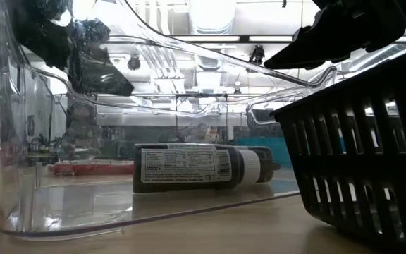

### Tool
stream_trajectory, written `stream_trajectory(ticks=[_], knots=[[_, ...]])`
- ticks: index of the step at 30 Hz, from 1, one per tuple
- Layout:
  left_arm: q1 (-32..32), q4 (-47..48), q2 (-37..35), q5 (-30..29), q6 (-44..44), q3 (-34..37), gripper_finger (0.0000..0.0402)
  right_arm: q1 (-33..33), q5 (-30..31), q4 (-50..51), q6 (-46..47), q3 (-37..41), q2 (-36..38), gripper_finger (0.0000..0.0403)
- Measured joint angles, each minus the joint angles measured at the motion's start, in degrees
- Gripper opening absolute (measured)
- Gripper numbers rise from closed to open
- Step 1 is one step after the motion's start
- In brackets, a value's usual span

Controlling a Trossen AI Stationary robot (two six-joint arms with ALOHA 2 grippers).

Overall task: Pick & Place Food Item
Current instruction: Put the black food coloring bottle into the transparent bin

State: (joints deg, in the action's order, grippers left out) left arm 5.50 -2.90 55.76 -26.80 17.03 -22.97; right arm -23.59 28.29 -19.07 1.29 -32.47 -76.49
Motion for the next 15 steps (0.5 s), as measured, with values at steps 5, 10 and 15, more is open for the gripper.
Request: stream_trajectory(ticks=[5,10,15], knots=[[-3.88,2.82,5.13,2.18,-0.32,-3.57,0.0161,0.0,0.0,0.0,-0.33,0.0,0.0,0.0208],[-9.39,4.89,11.1,6.84,-0.94,-6.89,0.0161,0.0,-0.07,0.07,-0.4,0.0,0.0,0.0208],[-14.03,7.04,17.18,13.18,-5.44,-11.14,0.0161,0.02,-0.28,0.33,-0.43,0.0,0.0,0.0208]])
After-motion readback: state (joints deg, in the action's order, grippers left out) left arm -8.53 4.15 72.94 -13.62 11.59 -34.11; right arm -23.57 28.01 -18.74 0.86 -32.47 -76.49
